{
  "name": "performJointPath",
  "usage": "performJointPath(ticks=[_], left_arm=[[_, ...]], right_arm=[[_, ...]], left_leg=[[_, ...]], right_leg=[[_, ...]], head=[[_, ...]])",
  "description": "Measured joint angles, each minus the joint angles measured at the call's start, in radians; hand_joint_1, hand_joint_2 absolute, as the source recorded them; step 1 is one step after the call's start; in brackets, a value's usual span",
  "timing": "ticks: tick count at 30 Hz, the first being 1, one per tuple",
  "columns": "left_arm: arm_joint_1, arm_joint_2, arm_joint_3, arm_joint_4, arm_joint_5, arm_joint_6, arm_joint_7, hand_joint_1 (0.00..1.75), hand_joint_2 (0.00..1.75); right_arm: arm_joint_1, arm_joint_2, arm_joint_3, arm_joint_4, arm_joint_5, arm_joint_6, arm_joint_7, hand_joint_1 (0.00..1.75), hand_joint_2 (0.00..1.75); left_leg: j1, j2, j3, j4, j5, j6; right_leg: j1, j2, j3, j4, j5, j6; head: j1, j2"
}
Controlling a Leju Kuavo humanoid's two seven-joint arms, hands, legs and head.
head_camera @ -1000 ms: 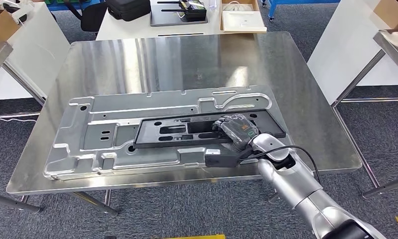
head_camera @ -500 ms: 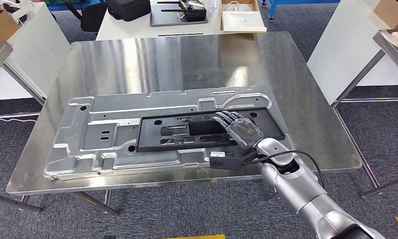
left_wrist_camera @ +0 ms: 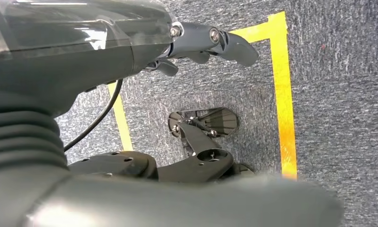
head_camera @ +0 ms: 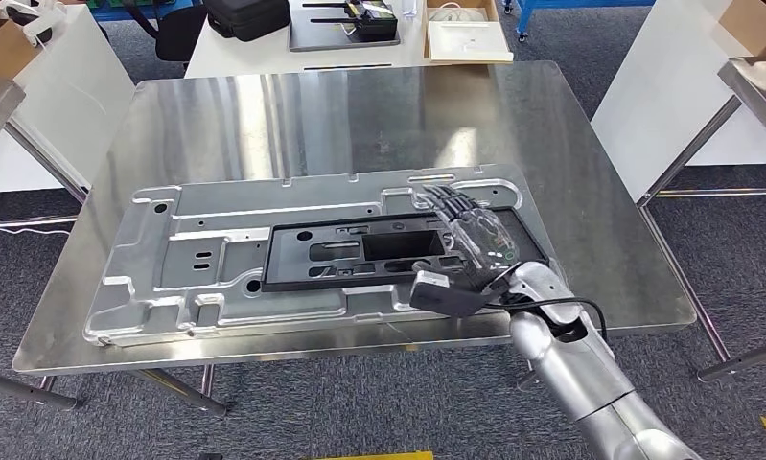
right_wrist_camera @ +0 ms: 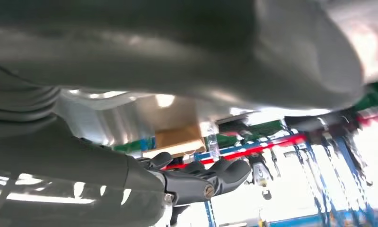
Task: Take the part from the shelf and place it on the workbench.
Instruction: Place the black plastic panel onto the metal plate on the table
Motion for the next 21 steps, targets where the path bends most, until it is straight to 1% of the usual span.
performJointPath(ticks=[5,8,10,13,17,19,21], left_arm=[[0.000,0.000,-0.012,0.000,0.000,0.000,0.003,0.00,0.00],[0.001,0.000,-0.015,0.000,0.002,0.000,0.006,0.00,0.00],[0.001,0.000,-0.017,0.000,0.005,0.000,0.009,0.00,0.00],[0.001,0.000,-0.019,0.000,0.010,0.000,0.012,0.00,0.00],[0.005,-0.001,-0.020,0.000,0.025,0.000,0.010,0.00,0.00],[0.008,-0.002,-0.020,0.000,0.032,0.000,0.005,0.00,0.00],[0.013,-0.003,-0.019,0.000,0.039,0.002,0.000,0.00,0.00]], right_arm=[[0.045,0.032,-0.139,-0.149,-0.274,0.088,-0.094,0.00,0.00],[0.065,0.051,-0.219,-0.244,-0.415,0.140,-0.134,0.00,0.00],[0.074,0.067,-0.270,-0.308,-0.485,0.158,-0.154,0.00,0.00],[0.093,0.091,-0.330,-0.402,-0.531,0.163,-0.178,0.00,0.00],[0.151,0.145,-0.396,-0.599,-0.538,0.140,-0.226,0.00,0.00],[0.190,0.171,-0.413,-0.688,-0.537,0.135,-0.251,0.00,0.00],[0.231,0.192,-0.424,-0.758,-0.538,0.133,-0.275,0.00,0.00]], left_leg=[[0.000,0.000,0.000,0.000,0.000,0.000],[0.000,0.000,0.000,0.000,0.000,0.000],[0.000,0.000,0.000,0.000,0.000,0.000],[0.000,0.000,0.000,0.001,0.000,0.000],[0.000,0.000,0.000,0.001,-0.001,0.001],[0.000,0.000,0.000,0.000,-0.002,0.001],[-0.001,0.000,-0.001,0.004,-0.005,0.007]], right_leg=[[0.000,0.000,0.000,0.000,0.000,0.000],[0.000,0.000,0.000,0.000,0.000,0.000],[0.000,0.000,0.000,0.000,0.000,0.000],[0.000,0.000,0.001,-0.001,0.000,0.000],[0.000,0.000,0.001,-0.001,0.000,0.000],[0.000,0.000,0.001,-0.001,-0.001,0.000],[-0.003,0.000,0.001,-0.003,0.000,0.003]], head=[[0.000,0.000],[0.000,0.000],[0.000,0.000],[0.000,0.000],[0.000,0.000],[0.000,0.000],[0.000,0.000]])
